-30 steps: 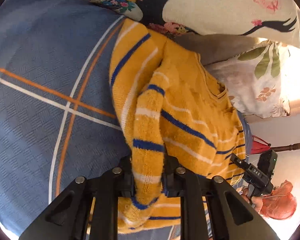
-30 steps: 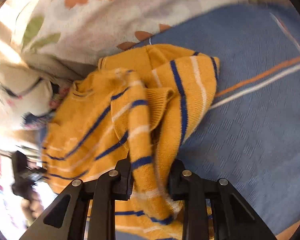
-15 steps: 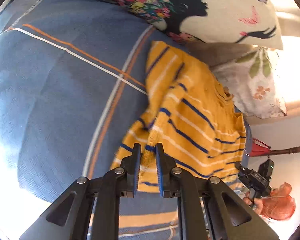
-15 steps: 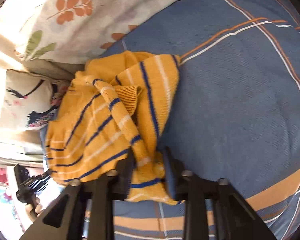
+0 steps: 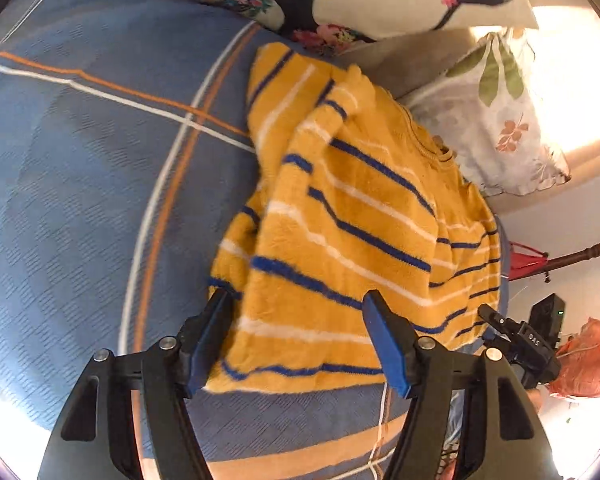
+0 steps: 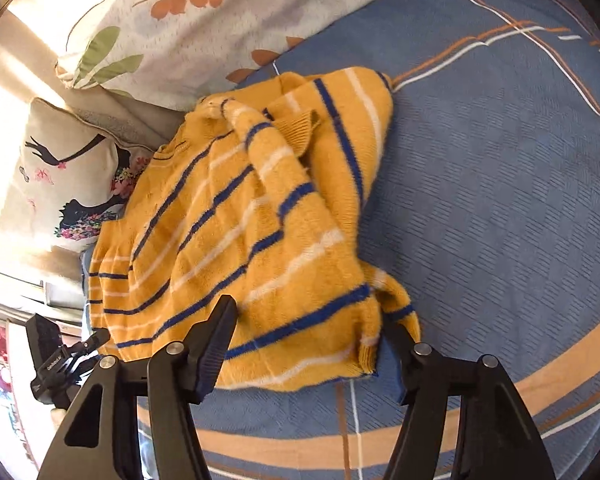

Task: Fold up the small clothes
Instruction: 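Open both grippers and withdraw from the folded sweater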

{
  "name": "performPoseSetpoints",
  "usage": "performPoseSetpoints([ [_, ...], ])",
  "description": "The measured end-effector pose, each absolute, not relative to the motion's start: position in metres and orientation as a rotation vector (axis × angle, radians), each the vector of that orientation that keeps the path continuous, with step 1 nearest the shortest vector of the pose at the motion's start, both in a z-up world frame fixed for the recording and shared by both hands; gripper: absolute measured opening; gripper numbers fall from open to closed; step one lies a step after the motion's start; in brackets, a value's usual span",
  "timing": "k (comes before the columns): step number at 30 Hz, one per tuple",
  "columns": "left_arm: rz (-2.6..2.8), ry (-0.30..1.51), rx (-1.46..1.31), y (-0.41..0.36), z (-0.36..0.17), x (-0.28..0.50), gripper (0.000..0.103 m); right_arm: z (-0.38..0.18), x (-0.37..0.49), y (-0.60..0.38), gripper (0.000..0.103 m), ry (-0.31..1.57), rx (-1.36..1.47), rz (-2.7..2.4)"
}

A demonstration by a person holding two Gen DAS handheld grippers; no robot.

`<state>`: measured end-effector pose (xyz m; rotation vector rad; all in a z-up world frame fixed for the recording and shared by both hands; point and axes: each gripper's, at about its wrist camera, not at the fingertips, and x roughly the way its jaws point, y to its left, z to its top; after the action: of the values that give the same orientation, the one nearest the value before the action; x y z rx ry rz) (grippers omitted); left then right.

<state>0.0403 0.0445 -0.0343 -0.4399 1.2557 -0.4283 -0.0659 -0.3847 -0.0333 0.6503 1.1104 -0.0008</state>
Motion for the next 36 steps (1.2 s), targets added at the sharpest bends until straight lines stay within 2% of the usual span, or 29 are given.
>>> performPoseSetpoints([
  [1,-0.412,1.272,-0.428,0.041,-0.033,0.041,0.035,-0.032,-0.062,-0.382,0.05,1.13,0.639,0.004],
  [2,-0.403,1.322,-0.438,0.039,-0.035,0.044,0.01,-0.034,-0.058,-0.384,0.032,1.174,0.66,0.033],
  [3,-0.409,1.358,-0.499,0.042,-0.037,0.046,0.008,-0.037,-0.056,-0.39,0.019,1.217,0.728,0.083],
  [6,-0.391,1.347,-0.559,0.054,-0.02,0.038,0.008,-0.024,-0.059,-0.405,0.016,1.222,0.827,0.159],
  [7,-0.39,1.338,-0.569,0.058,-0.011,0.032,0.005,-0.017,-0.063,-0.41,0.015,1.214,0.866,0.194],
  [12,-0.336,1.316,-0.58,0.071,0.01,-0.007,0.005,0.008,-0.095,-0.426,0.01,1.203,0.899,0.268],
  [18,-0.175,1.306,-0.593,0.085,-0.013,-0.022,0.012,0.0,-0.106,-0.443,0.013,1.224,0.639,0.062],
  [20,-0.159,1.276,-0.626,0.094,-0.008,-0.027,0.019,0.018,-0.106,-0.444,0.013,1.161,0.586,0.072],
  [23,-0.092,1.204,-0.562,0.101,0.012,-0.034,0.031,0.044,-0.093,-0.436,0.02,1.059,0.505,0.109],
  [25,-0.092,1.15,-0.54,0.1,0.028,-0.038,0.034,0.055,-0.079,-0.423,0.032,1.023,0.464,0.163],
  [27,-0.093,1.094,-0.479,0.094,0.047,-0.043,0.039,0.058,-0.057,-0.4,0.039,1.029,0.405,0.226],
  [29,-0.123,1.044,-0.412,0.08,0.062,-0.044,0.054,0.052,-0.029,-0.379,0.039,1.043,0.355,0.265],
  [31,-0.187,1.028,-0.364,0.059,0.068,-0.039,0.061,0.038,0.001,-0.362,0.039,1.085,0.305,0.27],
  [36,-0.276,1.086,-0.16,0.009,0.044,-0.002,0.061,-0.007,0.067,-0.341,0.039,1.198,0.245,0.171],
])
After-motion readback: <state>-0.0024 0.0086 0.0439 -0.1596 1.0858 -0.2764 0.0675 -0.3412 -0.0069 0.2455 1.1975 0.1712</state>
